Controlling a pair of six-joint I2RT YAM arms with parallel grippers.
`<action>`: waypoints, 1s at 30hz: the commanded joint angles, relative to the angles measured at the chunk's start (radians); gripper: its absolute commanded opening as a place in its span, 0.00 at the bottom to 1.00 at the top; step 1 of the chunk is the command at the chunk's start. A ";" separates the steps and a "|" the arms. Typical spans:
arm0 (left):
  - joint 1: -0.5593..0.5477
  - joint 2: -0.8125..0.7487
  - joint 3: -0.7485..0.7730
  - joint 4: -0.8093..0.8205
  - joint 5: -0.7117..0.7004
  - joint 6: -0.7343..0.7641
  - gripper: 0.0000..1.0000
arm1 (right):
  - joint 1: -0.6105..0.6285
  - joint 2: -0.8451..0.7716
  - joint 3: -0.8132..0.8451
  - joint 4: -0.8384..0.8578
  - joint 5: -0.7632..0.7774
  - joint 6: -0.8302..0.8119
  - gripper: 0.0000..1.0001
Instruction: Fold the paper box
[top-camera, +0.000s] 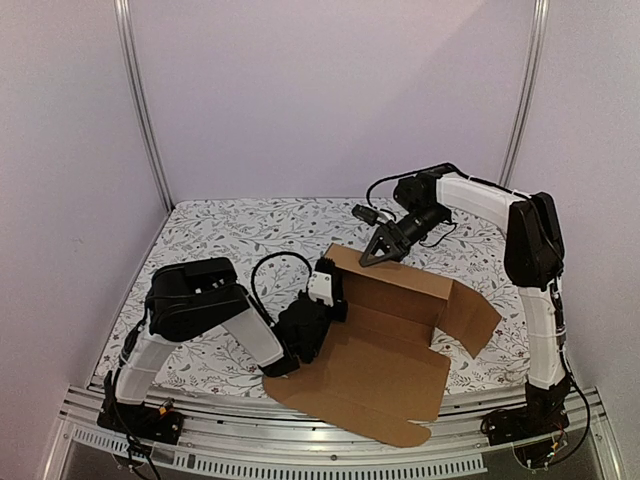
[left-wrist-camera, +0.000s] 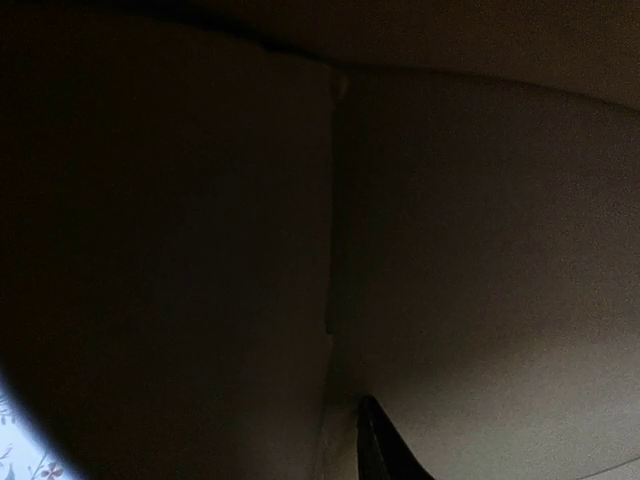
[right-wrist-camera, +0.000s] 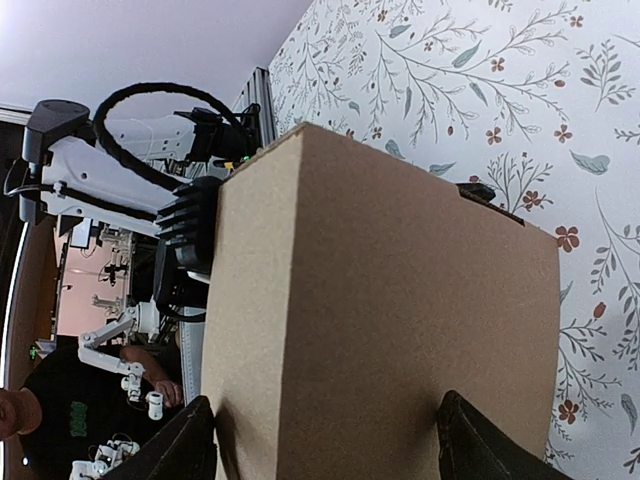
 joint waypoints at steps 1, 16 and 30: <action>-0.004 -0.012 -0.019 -0.038 0.138 0.018 0.25 | 0.037 -0.042 -0.012 -0.210 -0.011 0.028 0.74; 0.008 -0.111 -0.195 0.062 0.174 0.094 0.35 | 0.013 0.002 0.019 -0.262 -0.003 -0.037 0.74; 0.036 -0.072 -0.085 0.054 0.126 0.150 0.06 | 0.015 0.011 -0.010 -0.296 -0.044 -0.068 0.74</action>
